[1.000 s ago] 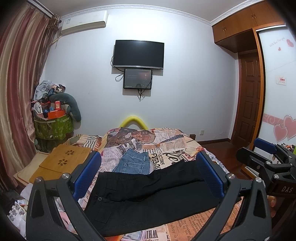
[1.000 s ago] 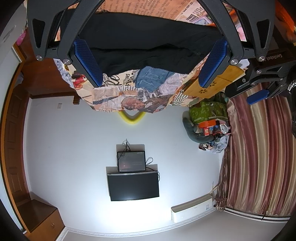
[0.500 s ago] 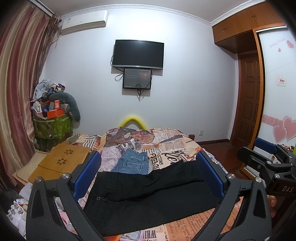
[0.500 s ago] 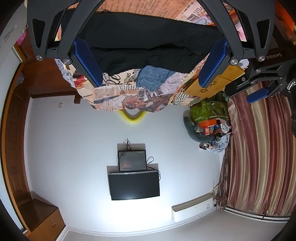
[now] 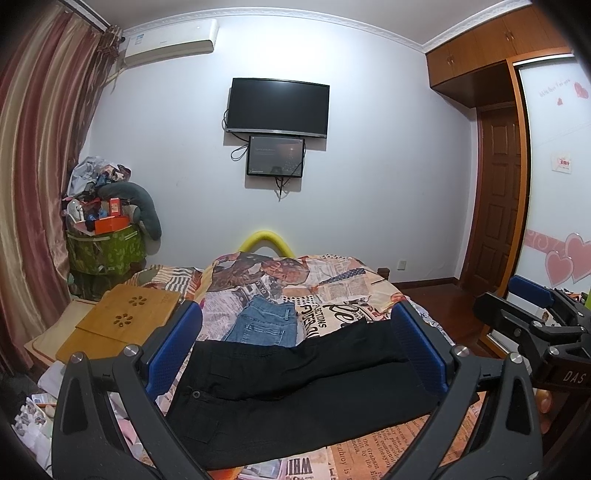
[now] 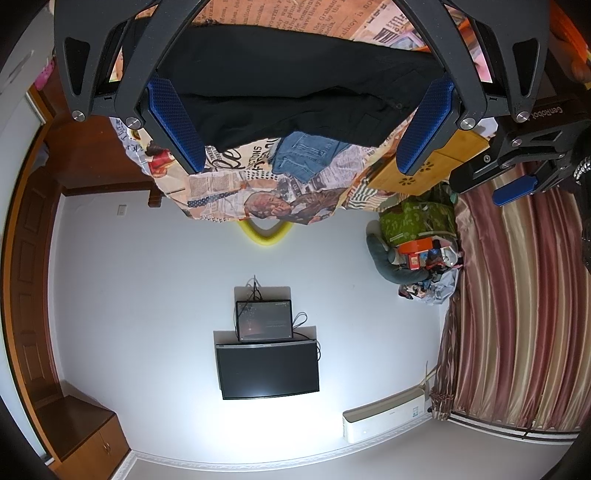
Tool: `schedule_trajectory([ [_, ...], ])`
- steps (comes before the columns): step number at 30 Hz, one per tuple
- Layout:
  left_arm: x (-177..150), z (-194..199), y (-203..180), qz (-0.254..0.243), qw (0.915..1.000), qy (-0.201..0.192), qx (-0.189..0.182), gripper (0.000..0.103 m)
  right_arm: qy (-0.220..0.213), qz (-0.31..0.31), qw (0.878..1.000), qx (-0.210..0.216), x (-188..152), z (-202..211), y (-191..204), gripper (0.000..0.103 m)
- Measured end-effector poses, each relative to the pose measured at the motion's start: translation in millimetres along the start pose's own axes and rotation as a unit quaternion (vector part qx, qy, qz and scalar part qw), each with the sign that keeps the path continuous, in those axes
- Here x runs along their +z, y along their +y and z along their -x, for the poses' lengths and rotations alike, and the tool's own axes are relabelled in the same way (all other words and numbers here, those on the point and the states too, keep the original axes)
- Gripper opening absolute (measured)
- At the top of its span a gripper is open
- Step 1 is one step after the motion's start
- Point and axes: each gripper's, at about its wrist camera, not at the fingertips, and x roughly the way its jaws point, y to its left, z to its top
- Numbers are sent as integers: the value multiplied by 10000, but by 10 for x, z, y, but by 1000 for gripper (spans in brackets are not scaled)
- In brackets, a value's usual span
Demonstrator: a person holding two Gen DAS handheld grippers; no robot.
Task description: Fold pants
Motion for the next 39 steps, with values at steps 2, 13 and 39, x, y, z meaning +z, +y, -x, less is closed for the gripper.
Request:
schedule_trajectory([
  [2, -3, 2, 7, 8, 10000, 2, -3, 103, 0, 4, 10000, -3, -2, 2, 8, 103],
  [13, -2, -54, 32, -9, 10000, -15, 48, 103, 24, -24, 10000, -30, -29, -41, -91, 103],
  [39, -230, -2344, 1136, -124, 9857, 1311, 1048, 103, 1205, 22, 9926, -121, -255, -1574, -727, 103],
])
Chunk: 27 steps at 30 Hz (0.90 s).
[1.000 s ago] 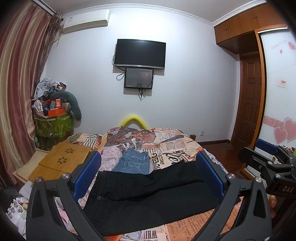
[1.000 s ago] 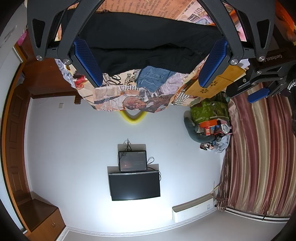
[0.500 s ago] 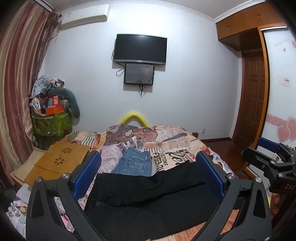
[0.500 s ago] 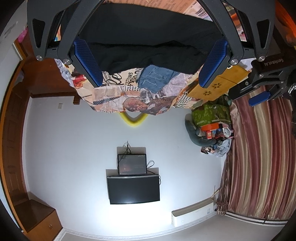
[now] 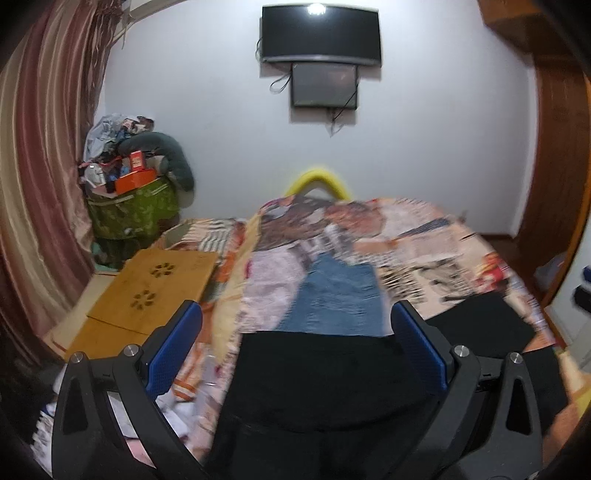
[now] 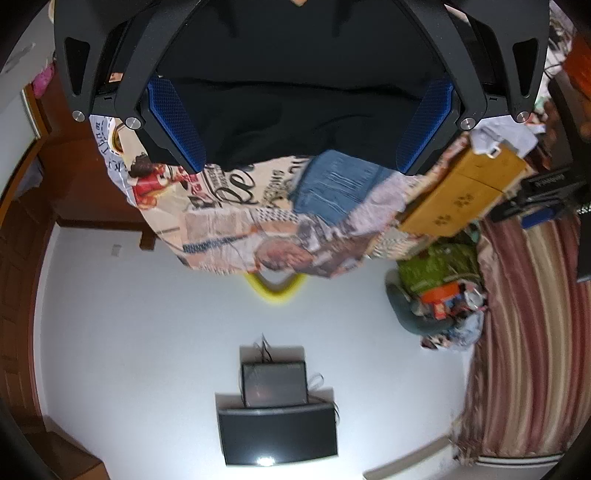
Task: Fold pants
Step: 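Lower both tools onto the black trousers' waistband and close both grippers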
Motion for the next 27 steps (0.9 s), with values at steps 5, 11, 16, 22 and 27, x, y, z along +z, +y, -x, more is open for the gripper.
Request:
schedule_trajectory([
  [5, -61, -750, 263, 115, 9979, 636, 86, 103, 375, -45, 9993, -71, -29, -434, -257, 103],
  [11, -327, -1484, 292, -249, 9929, 1137, 246, 103, 882, 386, 9953, 12, -119, -996, -396, 102],
  [16, -575, -2025, 373, -85, 9831, 1819, 177, 103, 1364, 725, 9878, 199, -226, -1454, -465, 102],
  [22, -744, -2467, 514, 236, 9711, 2377, -38, 95, 1944, 820, 9760, 546, -264, -1989, -542, 102],
  [27, -836, -2765, 555, 263, 9588, 2820, -204, 75, 2069, 981, 9705, 760, -200, -2291, -561, 101],
])
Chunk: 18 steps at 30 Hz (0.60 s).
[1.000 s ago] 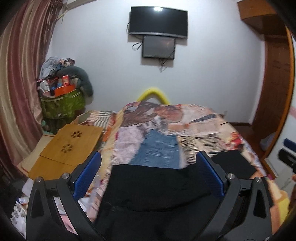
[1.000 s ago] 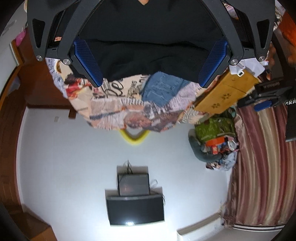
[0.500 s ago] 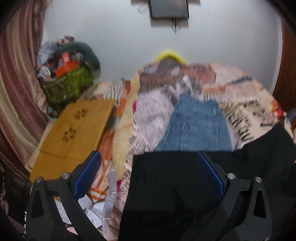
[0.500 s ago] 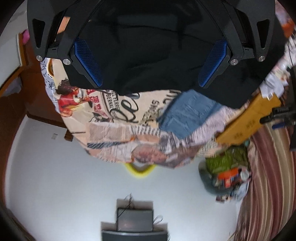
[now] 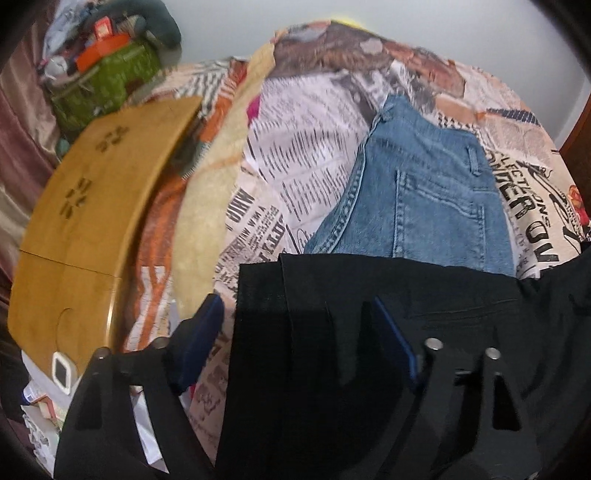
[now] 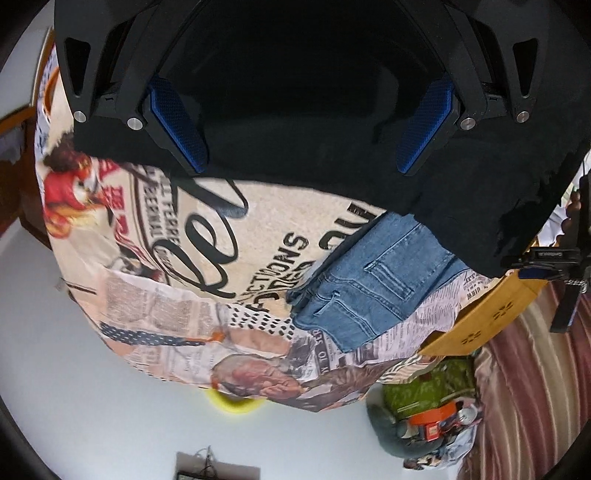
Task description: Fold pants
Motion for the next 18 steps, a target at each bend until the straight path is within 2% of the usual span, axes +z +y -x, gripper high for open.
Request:
schedule_trajectory([
  [4, 41, -121, 7, 29, 9998, 143, -136, 63, 228, 293, 9990, 236, 92, -166, -53, 101],
  [6, 52, -160, -20, -28, 9998, 199, -44, 50, 415, 366, 9982, 239, 118, -275, -105, 101],
  [7, 50, -165, -37, -74, 9997, 207, 70, 39, 492, 375, 9978, 222, 131, -323, -128, 101],
  [8, 44, -152, -49, -117, 9995, 191, 205, 35, 571, 362, 9975, 220, 136, -375, -151, 100],
  [9, 41, -134, -47, -113, 9996, 177, 195, 32, 624, 339, 9972, 228, 137, -415, -166, 97],
  [10, 36, -108, -42, -110, 9997, 156, 159, 24, 673, 314, 9969, 247, 132, -446, -174, 94],
  [12, 16, -36, -59, -129, 9998, 105, 103, 19, 764, 194, 9962, 365, 100, -504, -190, 90],
  [14, -9, 17, -92, -220, 9996, 57, 162, 12, 677, 101, 9966, 465, 61, -482, -185, 87],
  [18, -58, 176, -106, -250, 9995, -93, 193, 11, 707, 250, 9956, 557, 0, -413, -79, 59],
])
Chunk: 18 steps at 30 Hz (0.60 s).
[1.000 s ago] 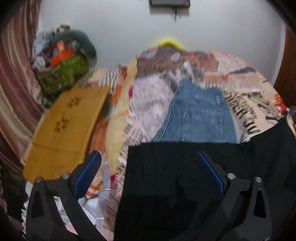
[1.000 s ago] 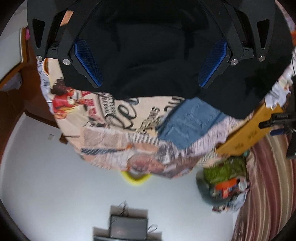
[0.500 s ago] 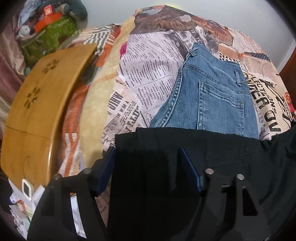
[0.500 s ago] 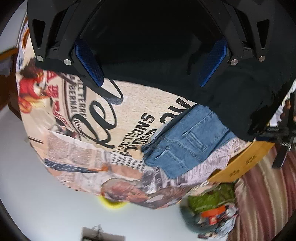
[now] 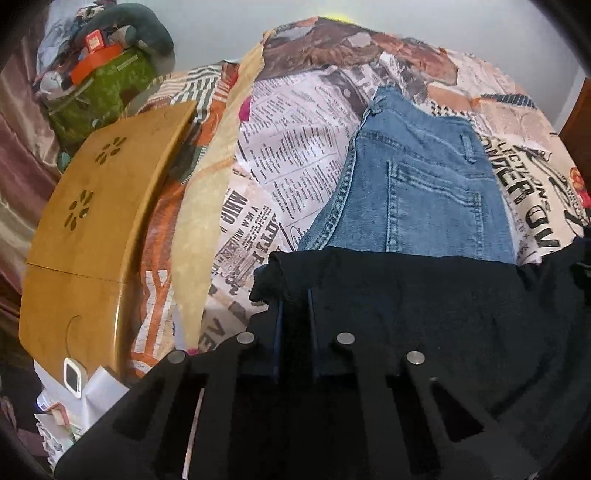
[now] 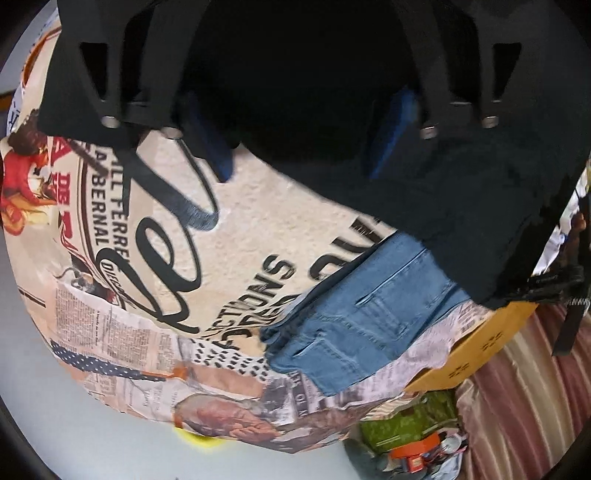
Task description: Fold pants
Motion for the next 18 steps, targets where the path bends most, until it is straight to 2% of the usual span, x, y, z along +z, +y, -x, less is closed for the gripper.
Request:
schedule_trajectory([
  [1, -4, 40, -2, 7, 10000, -50, -5, 11, 8, 21, 10000, 52, -22, 17, 24, 51],
  [5, -43, 251, -8, -22, 9992, -401, 86, 11, 0, -126, 9998, 138, -82, 60, 64, 31],
  [7, -46, 366, -12, -26, 9985, -526, 120, 11, -53, -288, 9994, 184, -131, 83, 96, 17],
  [10, -16, 527, -39, -67, 9974, -699, 175, 10, -183, -210, 9996, -77, -177, 146, 195, 11],
  [13, 51, 708, -36, -7, 9959, -888, 188, 10, -344, -175, 9986, -360, -162, 240, 249, 10],
  [18, 171, 972, 19, 185, 9927, -1171, 220, 7, -921, -398, 9927, -675, -58, 585, 217, 9],
])
